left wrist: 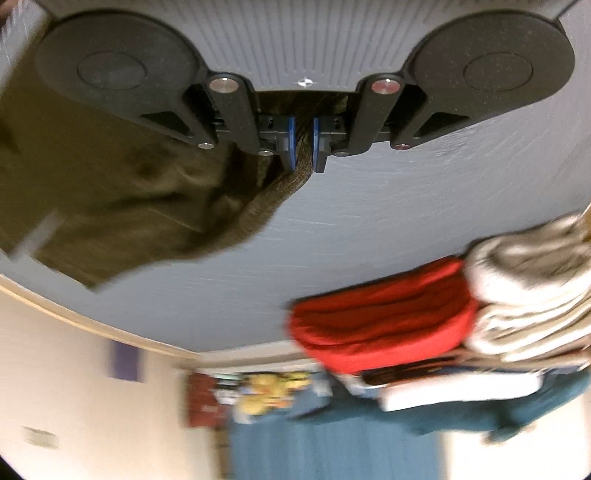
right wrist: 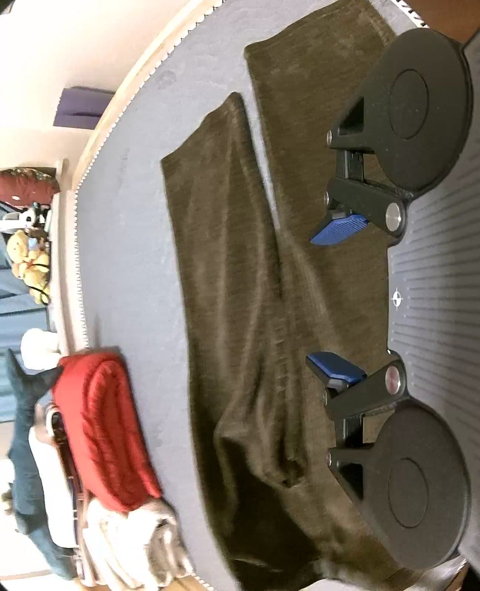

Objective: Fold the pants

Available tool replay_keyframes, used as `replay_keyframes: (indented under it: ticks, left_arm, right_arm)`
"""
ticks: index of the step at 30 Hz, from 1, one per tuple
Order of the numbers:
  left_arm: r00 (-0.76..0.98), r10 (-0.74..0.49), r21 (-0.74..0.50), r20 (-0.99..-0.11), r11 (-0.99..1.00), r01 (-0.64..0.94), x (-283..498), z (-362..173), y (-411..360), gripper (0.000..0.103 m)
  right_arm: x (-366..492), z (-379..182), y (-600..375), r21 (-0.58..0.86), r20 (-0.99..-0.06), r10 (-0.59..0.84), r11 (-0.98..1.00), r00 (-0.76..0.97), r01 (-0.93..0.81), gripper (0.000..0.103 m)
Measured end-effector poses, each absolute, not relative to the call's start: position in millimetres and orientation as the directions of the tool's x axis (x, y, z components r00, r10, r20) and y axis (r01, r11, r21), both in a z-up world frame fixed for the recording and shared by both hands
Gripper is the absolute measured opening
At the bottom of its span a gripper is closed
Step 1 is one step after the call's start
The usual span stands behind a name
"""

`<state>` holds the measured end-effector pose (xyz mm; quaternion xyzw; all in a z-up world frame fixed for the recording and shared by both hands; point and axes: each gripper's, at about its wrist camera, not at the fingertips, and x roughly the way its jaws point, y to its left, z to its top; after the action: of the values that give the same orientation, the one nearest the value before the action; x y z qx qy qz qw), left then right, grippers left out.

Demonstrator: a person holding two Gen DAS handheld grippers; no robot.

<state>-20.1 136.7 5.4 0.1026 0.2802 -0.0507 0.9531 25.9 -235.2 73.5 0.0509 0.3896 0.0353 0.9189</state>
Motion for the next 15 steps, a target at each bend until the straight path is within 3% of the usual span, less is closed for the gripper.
replay_keyframes:
  ticks: [3, 5, 9, 12, 15]
  left_arm:
    - [0.785, -0.19, 0.187, -0.589, 0.914, 0.361, -46, -14, 133, 0.009]
    - [0.697, -0.252, 0.16, -0.671, 0.869, 0.468, -55, -39, 131, 0.009]
    - [0.565, -0.226, 0.197, -0.793, 0.783, 0.59, -61, -81, 117, 0.01]
    - [0.566, -0.249, 0.189, -0.786, 0.775, 0.603, -61, -71, 114, 0.012]
    - [0.637, -0.315, 0.145, -0.704, 0.814, 0.563, -49, -42, 120, 0.032]
  right_arm:
    - [38, 79, -239, 0.143, -0.692, 0.097, 0.99, 0.716, 0.004, 0.066]
    - [45, 78, -245, 0.162, -0.68, 0.084, 0.986, 0.728, 0.038, 0.066]
    - [68, 60, -262, 0.201, -0.705, 0.061, 0.973, 0.707, 0.116, 0.066]
    - [82, 48, -271, 0.24, -0.731, 0.078, 0.959, 0.677, 0.149, 0.066]
    - [91, 45, -278, 0.269, -0.729, 0.088, 0.949, 0.679, 0.166, 0.066]
